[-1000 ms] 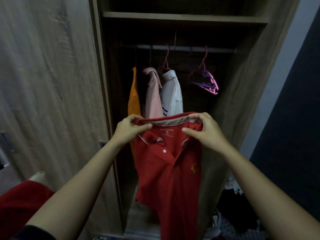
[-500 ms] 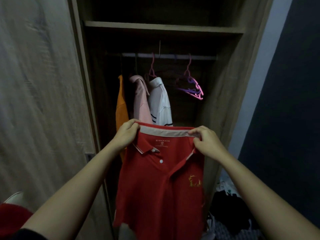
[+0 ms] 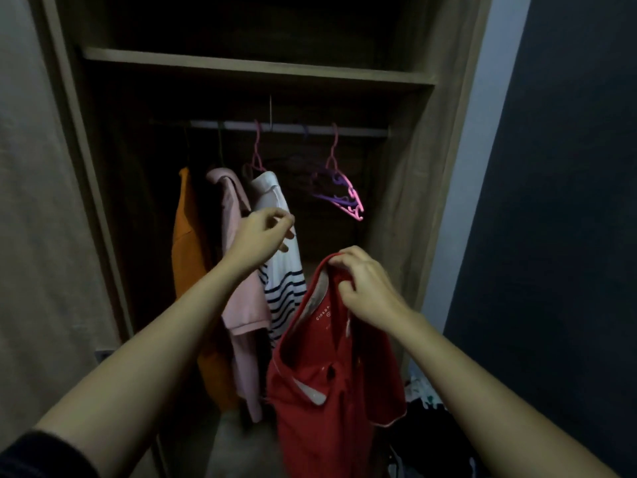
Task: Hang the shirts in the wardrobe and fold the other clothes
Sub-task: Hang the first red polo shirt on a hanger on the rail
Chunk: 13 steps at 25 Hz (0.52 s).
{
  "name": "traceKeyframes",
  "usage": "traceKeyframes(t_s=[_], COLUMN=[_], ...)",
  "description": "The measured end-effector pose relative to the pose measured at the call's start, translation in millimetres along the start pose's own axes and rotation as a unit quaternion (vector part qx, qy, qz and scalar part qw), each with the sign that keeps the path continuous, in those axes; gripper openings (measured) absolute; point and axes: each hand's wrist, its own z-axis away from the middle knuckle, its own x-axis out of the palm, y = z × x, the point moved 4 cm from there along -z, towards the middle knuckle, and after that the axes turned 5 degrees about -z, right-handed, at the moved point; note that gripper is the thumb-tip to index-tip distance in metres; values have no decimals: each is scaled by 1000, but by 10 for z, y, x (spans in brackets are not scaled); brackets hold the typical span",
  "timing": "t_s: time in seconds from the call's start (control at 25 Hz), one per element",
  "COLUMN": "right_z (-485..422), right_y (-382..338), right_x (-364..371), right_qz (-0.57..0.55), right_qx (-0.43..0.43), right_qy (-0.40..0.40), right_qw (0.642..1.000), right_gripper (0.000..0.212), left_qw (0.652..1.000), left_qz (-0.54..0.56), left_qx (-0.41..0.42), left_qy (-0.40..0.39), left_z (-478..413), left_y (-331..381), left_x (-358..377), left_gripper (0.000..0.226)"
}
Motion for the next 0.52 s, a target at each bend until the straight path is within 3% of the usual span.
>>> traceKeyframes(t_s=[0.12,0.24,0.4,0.52], right_z=[-82,-188,-303,-415], right_y=[163,404,663,838], right_x=[-31,-128,-254,-280], right_qz=[18,12,-11,-32], right_qx=[-27,-59,-72,-79], right_qy=[-43,-56,-52,-56], right_qw=[999,997,996,995], right_gripper=[49,50,48,48], left_qw=[999,989,978,968], left_qz=[21,99,113,133], left_qx=[-22,-103,-172,-210], left_qy=[-12,-35,-15,27], left_z=[-526,-1193,-2002,-2258], left_y=[139,65,-277,-341], left_x=[319,716,1255,1474], left_gripper=[15,19,27,45])
